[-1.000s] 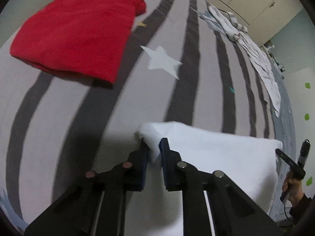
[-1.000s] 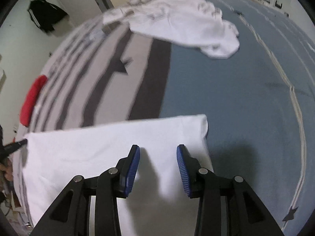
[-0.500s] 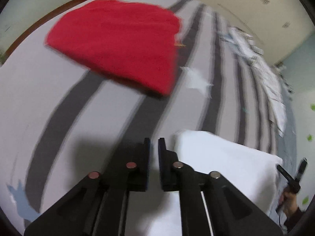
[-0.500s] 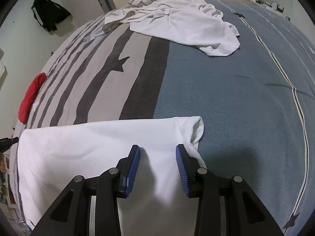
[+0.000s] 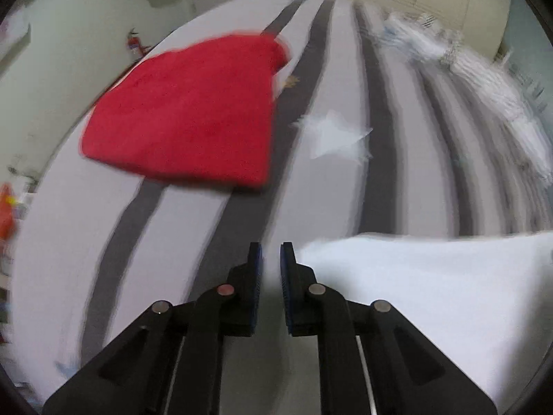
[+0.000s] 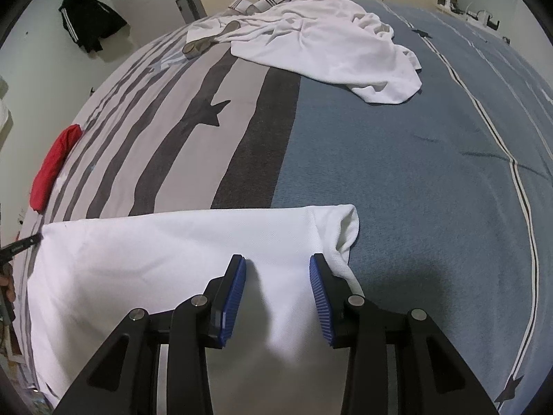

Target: Fold clothes

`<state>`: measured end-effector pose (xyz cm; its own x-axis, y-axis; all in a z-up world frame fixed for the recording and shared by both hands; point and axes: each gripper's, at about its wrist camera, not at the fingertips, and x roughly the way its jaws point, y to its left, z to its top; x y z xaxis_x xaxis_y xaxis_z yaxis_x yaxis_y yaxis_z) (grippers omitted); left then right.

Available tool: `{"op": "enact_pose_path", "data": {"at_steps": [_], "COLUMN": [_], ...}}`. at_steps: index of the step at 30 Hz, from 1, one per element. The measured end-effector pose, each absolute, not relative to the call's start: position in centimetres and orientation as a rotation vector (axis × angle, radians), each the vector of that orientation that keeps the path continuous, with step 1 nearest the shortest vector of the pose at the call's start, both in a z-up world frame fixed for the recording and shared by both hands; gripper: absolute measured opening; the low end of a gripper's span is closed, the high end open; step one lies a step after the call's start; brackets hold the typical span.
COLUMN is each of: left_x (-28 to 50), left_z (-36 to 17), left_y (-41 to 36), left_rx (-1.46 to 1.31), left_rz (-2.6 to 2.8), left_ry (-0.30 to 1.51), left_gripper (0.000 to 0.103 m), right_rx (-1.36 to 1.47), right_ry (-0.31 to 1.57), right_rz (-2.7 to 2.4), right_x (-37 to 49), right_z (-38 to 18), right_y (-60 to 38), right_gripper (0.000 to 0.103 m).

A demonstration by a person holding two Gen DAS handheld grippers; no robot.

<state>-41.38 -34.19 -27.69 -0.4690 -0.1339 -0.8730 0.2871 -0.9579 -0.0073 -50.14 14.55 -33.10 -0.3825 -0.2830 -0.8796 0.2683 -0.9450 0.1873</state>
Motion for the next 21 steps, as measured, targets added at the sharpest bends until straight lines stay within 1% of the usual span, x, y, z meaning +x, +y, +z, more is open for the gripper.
{"op": "enact_pose_path", "data": {"at_steps": [3,6,9,13,14,15,17,18,19,20,21], "left_x": [-40.5,-41.9,-41.6,-42.6,-42.6,-42.7,-42.6,-42.4,-42.4,-42.3,-42.2], "left_z": [-25.8,-26.7,-27.5,-30.1,-30.8,-31.4,-31.3,-31.1,-31.0,-30.9,-30.8], "left_y": [-30.2,-24.5,-20.2,-18.8,-20.1,-21.6,-25.0,-26.6,-29.1,-31.7,-33.1], "left_rx": [1.464,1.575,1.688,1.752,1.738,1.723,1.614,1.548,1.475,1.402,1.383], "left_rz": [-2.706,-2.891,-2.993,-2.934,-2.903,-2.872,-2.830,-2.796,-2.732,-2.665,-2.637], "left_ry": [0.346,0.412,0.375,0.288,0.309,0.331,0.354,0.353,0.381,0.408,0.427], "left_gripper": [0.009,0.009,0.009,0.009,0.009,0.002,0.002,0.002,0.004,0.004,0.004], "right_rx": [1.467,1.389,1.326,1.296,1.298,1.311,1.315,1.305,1.295,1.285,1.275], "right_ry": [0.031,0.066,0.086,0.070,0.078,0.084,0.079,0.076,0.072,0.072,0.074], "right_rz": [-2.392,-2.409,-2.394,-2.326,-2.323,-2.325,-2.333,-2.334,-2.336,-2.333,-2.330], "right_x": [-49.1,-47.8,-46.4,-45.3,-45.1,-45.1,-46.8,-46.9,-47.0,-47.0,-47.1], "right_z": [-32.0,-30.6,-29.5,-30.8,-31.2,-31.8,-33.5,-33.7,-33.9,-34.1,-34.2], "right_y": [13.0,11.0,8.5,4.6,4.1,3.7,3.7,3.9,4.1,4.2,4.4], "right_gripper": [0.035,0.035,0.035,0.035,0.035,0.035,0.035,0.035,0.035,0.035,0.035]}}
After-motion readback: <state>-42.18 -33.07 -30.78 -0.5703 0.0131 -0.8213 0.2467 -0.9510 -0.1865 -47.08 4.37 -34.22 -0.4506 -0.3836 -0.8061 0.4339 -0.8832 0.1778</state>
